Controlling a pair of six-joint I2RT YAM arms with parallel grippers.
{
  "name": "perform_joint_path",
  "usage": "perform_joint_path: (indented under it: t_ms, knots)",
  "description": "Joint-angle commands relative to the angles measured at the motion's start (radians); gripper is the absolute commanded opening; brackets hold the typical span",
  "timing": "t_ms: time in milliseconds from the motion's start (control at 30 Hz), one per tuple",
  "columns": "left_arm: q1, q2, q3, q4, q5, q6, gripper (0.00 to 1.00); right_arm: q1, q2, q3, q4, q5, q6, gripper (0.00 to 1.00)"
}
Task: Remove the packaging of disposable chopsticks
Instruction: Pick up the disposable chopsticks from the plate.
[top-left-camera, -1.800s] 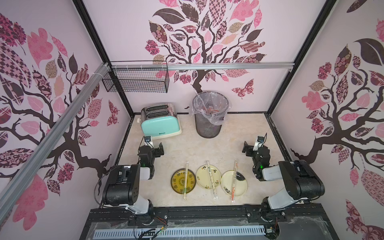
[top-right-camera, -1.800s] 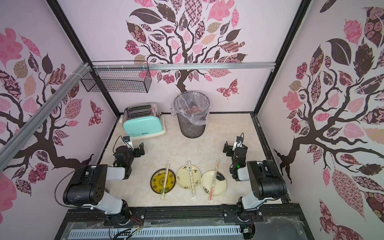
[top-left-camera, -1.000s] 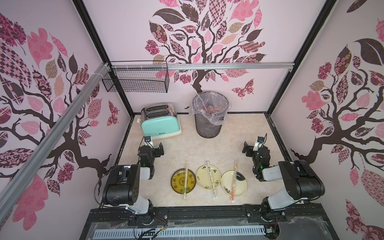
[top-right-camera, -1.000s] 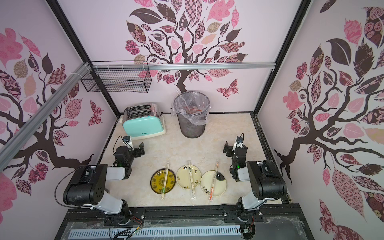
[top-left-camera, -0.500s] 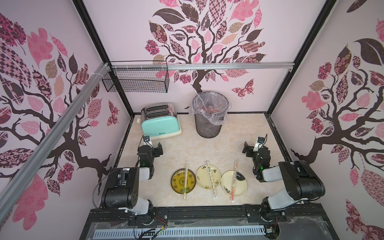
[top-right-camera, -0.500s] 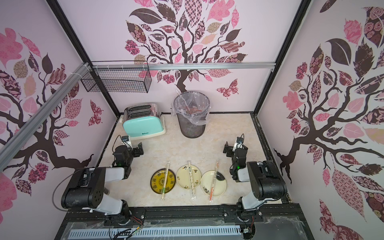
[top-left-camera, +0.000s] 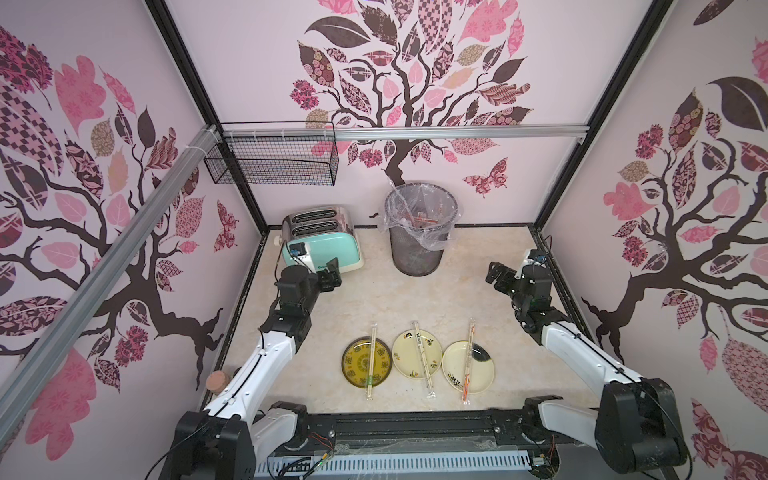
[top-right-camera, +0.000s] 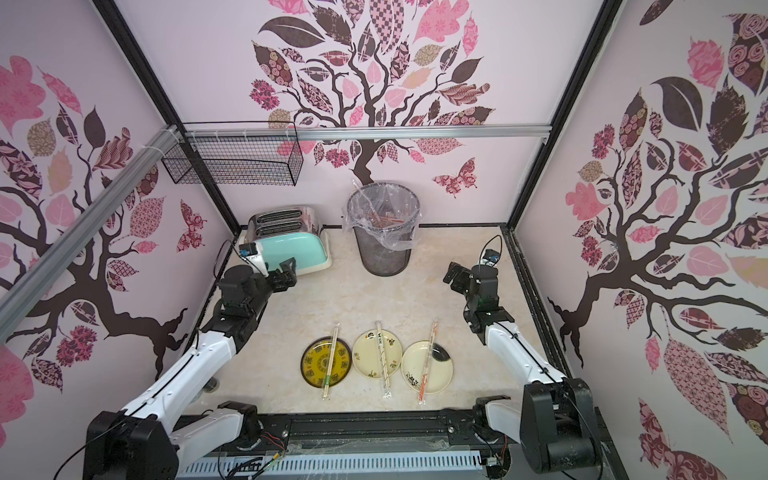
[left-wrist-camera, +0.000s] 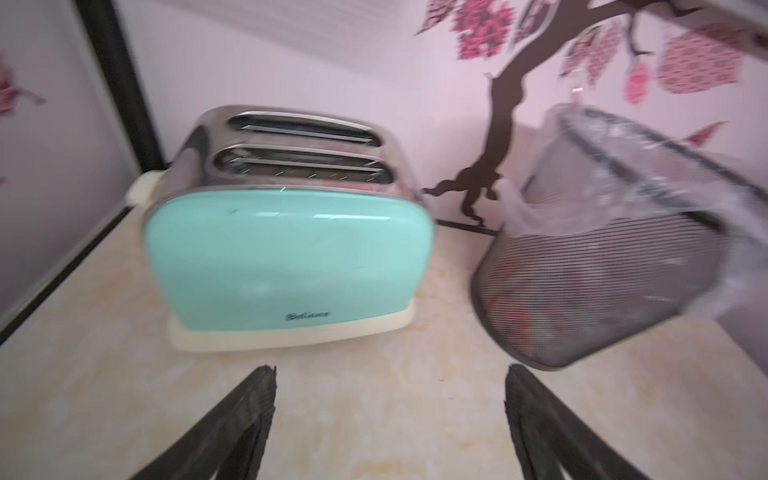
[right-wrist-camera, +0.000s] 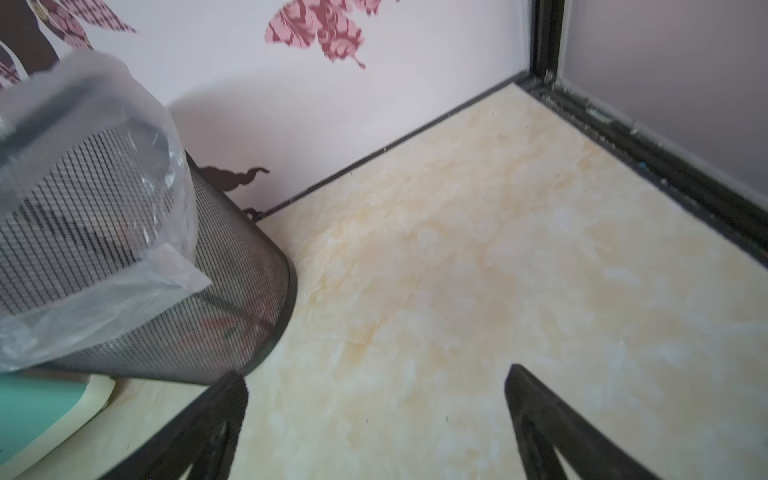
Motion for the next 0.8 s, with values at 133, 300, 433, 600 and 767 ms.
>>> perform_joint_path:
  t_ms: [133, 300, 433, 600, 767]
  knots:
    - [-0.038, 0.007, 0.265, -0.343, 0.646, 0.038, 0.79, 0.073, -0.023, 0.126, -0.451, -0.115, 0.052, 0.94]
    - [-0.114, 0.049, 0.276, -0.415, 0.792, 0.158, 0.78, 0.092, -0.020, 0.142, -0.592, -0.222, 0.066, 0.86]
    - [-0.204, 0.076, 0.276, -0.464, 0.853, 0.248, 0.74, 0.113, -0.012, 0.174, -0.720, -0.230, 0.052, 0.80]
    - [-0.233, 0.056, 0.257, -0.537, 0.849, 0.321, 0.72, 0.139, -0.023, 0.176, -0.834, -0.238, 0.071, 0.69]
    - [-0.233, 0.077, 0.265, -0.560, 0.846, 0.317, 0.72, 0.198, -0.007, 0.145, -0.907, -0.227, 0.106, 0.66]
